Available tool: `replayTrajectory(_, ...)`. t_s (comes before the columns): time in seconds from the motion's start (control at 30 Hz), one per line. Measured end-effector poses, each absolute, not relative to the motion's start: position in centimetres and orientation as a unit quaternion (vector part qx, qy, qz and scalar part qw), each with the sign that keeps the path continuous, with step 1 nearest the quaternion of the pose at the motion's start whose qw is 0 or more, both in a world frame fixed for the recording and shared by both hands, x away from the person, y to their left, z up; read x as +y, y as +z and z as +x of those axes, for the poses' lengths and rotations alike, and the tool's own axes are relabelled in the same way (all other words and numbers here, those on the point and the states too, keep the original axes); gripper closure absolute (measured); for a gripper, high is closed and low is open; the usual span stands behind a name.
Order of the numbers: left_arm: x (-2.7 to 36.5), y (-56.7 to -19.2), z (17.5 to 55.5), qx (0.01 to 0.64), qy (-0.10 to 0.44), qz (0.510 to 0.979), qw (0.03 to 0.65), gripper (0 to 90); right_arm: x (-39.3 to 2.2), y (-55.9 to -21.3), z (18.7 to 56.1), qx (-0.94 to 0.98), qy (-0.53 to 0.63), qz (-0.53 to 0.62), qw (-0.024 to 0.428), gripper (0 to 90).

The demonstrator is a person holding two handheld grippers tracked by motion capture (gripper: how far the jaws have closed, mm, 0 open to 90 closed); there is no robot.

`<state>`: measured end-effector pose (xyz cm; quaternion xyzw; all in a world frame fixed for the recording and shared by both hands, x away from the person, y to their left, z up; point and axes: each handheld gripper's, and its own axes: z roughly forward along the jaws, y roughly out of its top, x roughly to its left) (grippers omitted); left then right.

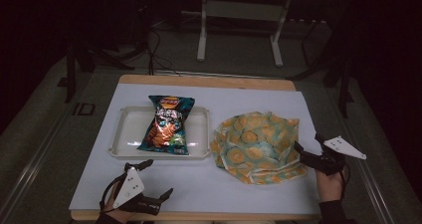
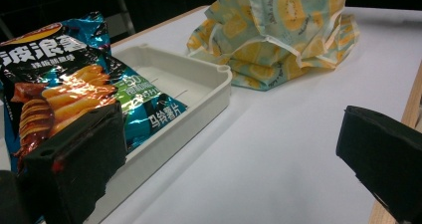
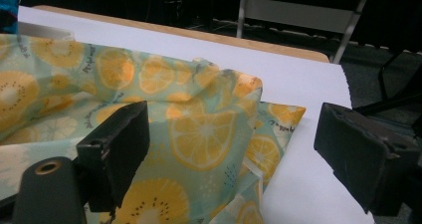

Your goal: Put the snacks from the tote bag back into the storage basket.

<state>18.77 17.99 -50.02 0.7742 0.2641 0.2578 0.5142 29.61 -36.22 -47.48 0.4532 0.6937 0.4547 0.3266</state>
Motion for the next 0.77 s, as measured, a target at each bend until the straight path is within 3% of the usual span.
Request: replayTrajectory(0.77, 18.02, -50.05, 18.81, 0.263, 0.256, 0.776, 0.513, 0.0, -36.67, -47.94, 29.77, 0.691, 0.450, 0.460, 0.328, 14.1)
